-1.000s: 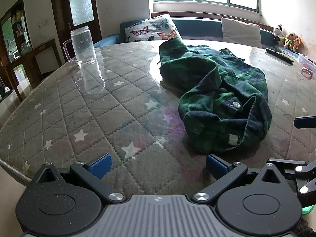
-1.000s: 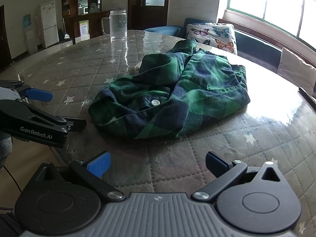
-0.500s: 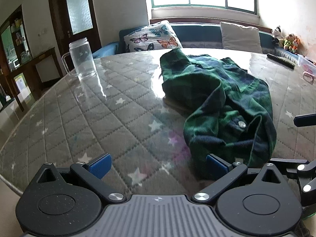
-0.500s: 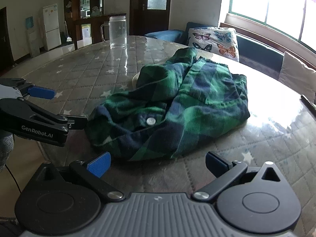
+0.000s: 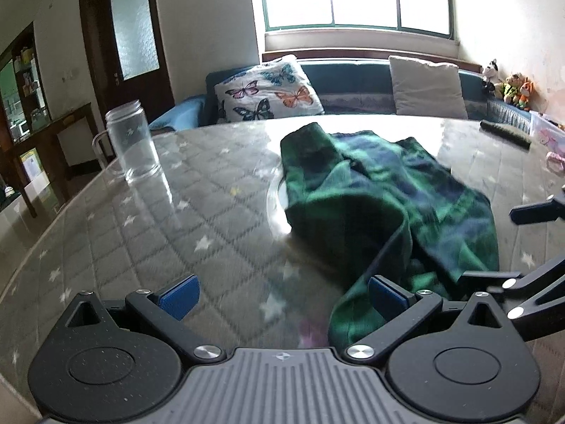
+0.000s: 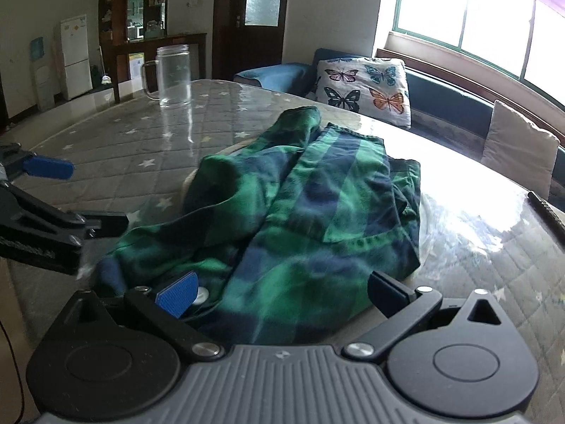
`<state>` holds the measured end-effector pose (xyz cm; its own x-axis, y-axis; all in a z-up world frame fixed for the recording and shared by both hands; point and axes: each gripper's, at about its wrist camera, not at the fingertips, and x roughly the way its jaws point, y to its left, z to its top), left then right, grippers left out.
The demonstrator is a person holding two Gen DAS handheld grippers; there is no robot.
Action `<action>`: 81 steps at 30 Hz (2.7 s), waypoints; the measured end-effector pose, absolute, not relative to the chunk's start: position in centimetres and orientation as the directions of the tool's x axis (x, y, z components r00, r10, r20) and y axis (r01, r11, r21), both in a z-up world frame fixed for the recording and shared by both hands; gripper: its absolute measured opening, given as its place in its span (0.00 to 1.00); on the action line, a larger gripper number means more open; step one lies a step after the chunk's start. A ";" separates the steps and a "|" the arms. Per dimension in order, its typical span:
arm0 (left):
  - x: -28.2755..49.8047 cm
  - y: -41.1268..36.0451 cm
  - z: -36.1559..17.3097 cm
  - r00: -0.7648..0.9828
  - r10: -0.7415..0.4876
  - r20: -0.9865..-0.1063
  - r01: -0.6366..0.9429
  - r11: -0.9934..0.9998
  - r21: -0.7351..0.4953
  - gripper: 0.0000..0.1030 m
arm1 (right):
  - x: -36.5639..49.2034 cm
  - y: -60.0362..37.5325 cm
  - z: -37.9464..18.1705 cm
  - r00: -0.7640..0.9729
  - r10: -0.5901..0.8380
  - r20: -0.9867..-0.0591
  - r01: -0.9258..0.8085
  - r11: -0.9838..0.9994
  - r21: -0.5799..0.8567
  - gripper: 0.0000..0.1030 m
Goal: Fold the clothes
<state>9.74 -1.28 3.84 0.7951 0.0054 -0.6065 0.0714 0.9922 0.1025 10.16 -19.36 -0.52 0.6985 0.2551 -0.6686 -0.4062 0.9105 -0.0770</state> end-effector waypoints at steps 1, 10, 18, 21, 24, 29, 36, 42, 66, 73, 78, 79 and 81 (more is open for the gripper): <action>10.2 -1.4 4.0 0.797 0.000 -0.603 0.076 0.992 0.100 1.00 | 10.7 -19.4 -0.7 0.697 0.253 -0.671 -0.404 0.912 -0.077 1.00; 14.8 -3.4 4.6 0.810 -0.069 -0.582 0.149 0.985 0.090 0.99 | 14.3 -20.5 -1.9 0.676 0.230 -0.700 -0.370 0.928 -0.052 0.88; 19.0 -4.3 3.9 0.793 -0.161 -0.587 0.226 0.973 0.039 0.84 | 17.7 -22.3 -0.6 0.694 0.206 -0.690 -0.329 0.943 -0.049 0.82; 20.2 -4.3 2.8 0.773 -0.166 -0.613 0.242 0.969 0.043 0.69 | 19.7 -22.3 0.4 0.705 0.217 -0.675 -0.324 0.946 -0.034 0.79; 20.8 -3.6 1.8 0.742 -0.196 -0.641 0.261 0.965 0.007 0.48 | 21.9 -21.4 1.2 0.712 0.236 -0.661 -0.340 0.940 -0.030 0.76; 20.7 -2.7 1.0 0.729 -0.221 -0.647 0.279 0.960 -0.014 0.23 | 25.4 -18.3 1.1 0.690 0.266 -0.673 -0.397 0.917 -0.045 0.69; 20.8 -1.9 0.5 0.725 -0.223 -0.652 0.274 0.961 -0.024 0.11 | 29.1 -15.4 -1.8 0.645 0.231 -0.728 -0.416 0.906 -0.081 0.53; 21.1 -1.8 0.3 0.724 -0.213 -0.656 0.266 0.964 -0.019 0.11 | 28.5 -17.0 -1.9 0.665 0.218 -0.714 -0.375 0.925 -0.066 0.17; 18.7 -6.7 2.9 0.772 -0.246 -0.586 0.366 0.926 0.092 0.46 | 20.2 -30.7 -1.8 0.701 0.050 -0.712 -0.142 0.987 -0.071 0.29; 18.8 -10.0 2.8 0.769 -0.276 -0.577 0.449 0.875 0.180 0.46 | 20.8 -29.7 0.4 0.751 0.104 -0.652 -0.191 0.979 -0.064 0.36; 19.5 -12.6 2.6 0.757 -0.300 -0.581 0.503 0.835 0.224 0.46 | 21.6 -28.5 0.6 0.775 0.087 -0.626 -0.218 0.966 -0.137 0.42; 19.8 -13.1 2.6 0.756 -0.302 -0.581 0.509 0.829 0.231 0.46 | 21.7 -28.8 0.7 0.779 0.091 -0.620 -0.214 0.969 -0.127 0.42; 20.5 -14.0 2.6 0.753 -0.308 -0.581 0.520 0.820 0.239 0.46 | 21.9 -29.6 1.1 0.788 0.099 -0.607 -0.189 0.978 -0.087 0.46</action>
